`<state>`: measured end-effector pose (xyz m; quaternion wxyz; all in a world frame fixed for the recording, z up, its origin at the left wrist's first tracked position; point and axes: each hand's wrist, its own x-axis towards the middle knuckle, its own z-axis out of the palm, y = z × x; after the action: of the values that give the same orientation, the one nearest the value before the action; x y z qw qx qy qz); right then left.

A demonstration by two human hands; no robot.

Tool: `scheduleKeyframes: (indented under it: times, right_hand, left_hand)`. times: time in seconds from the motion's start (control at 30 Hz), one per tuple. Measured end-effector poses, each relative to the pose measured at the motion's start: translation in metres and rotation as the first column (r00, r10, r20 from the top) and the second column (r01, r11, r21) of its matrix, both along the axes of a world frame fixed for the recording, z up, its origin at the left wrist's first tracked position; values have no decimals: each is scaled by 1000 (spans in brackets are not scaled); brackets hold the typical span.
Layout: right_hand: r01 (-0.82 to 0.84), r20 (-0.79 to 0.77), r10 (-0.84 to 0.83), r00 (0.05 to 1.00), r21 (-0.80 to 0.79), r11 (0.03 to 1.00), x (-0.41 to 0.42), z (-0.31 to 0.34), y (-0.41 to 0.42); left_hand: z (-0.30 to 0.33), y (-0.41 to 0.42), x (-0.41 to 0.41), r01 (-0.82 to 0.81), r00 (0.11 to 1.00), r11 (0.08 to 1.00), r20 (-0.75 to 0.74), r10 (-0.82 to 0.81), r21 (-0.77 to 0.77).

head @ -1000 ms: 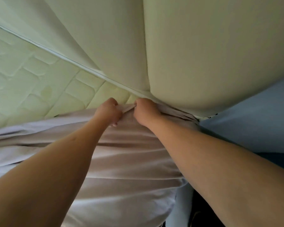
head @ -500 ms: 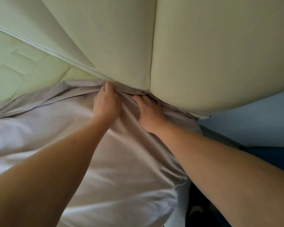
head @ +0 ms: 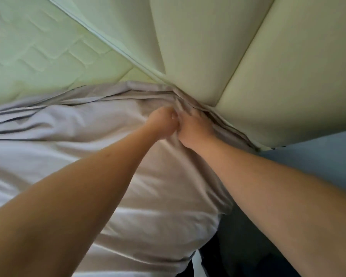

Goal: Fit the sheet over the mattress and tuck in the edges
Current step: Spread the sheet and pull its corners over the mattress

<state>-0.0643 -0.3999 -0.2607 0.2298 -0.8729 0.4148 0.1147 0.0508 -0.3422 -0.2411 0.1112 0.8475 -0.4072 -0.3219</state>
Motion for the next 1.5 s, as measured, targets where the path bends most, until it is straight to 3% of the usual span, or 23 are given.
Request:
scheduleKeyframes:
  times: [0.13,0.43,0.53,0.63,0.77,0.83,0.93,1.03,1.13,1.23,1.33,1.5]
  right_hand:
    - [-92,75,89,993,36,995,22,46,25]
    - [-305,214,296,931,9,952,57,170,112]
    - [-413,255,394,883,22,911,67,202,164]
    - [-497,172,486,857,25,867,71,222,210]
    - [-662,158,648,745,56,748,75,259,309]
    - [-722,131,712,690,60,689,73,273,351]
    - [-790,85,785,613,90,607,67,286,413]
    - [-862,88,858,506,95,498,63,306,495]
    - [-913,83,910,406,71,401,62,324,574]
    - [-955,68,952,297,4,298,60,350,670]
    - [-981,76,980,186,-36,189,50,376,768]
    - [-995,95,994,54,-80,62,32,411,911]
  left_hand:
    - [47,48,11,-201,978,979,-37,203,43]
    - [182,164,13,-402,914,916,48,402,-15]
    - [224,229,10,-534,840,844,87,536,-52]
    - [240,289,4,-608,788,791,72,612,-75]
    - [266,407,-10,-721,680,692,152,717,-34]
    - [274,455,-22,-718,677,696,229,700,-2]
    - [282,530,-43,-591,773,791,391,499,157]
    - [290,626,-67,-635,746,738,428,510,227]
    - [298,719,-95,-571,802,701,473,365,427]
    - [316,813,-121,-518,807,727,539,241,451]
    - [335,908,-144,-488,818,673,560,130,556]
    - [364,1048,-187,-688,695,580,625,355,435]
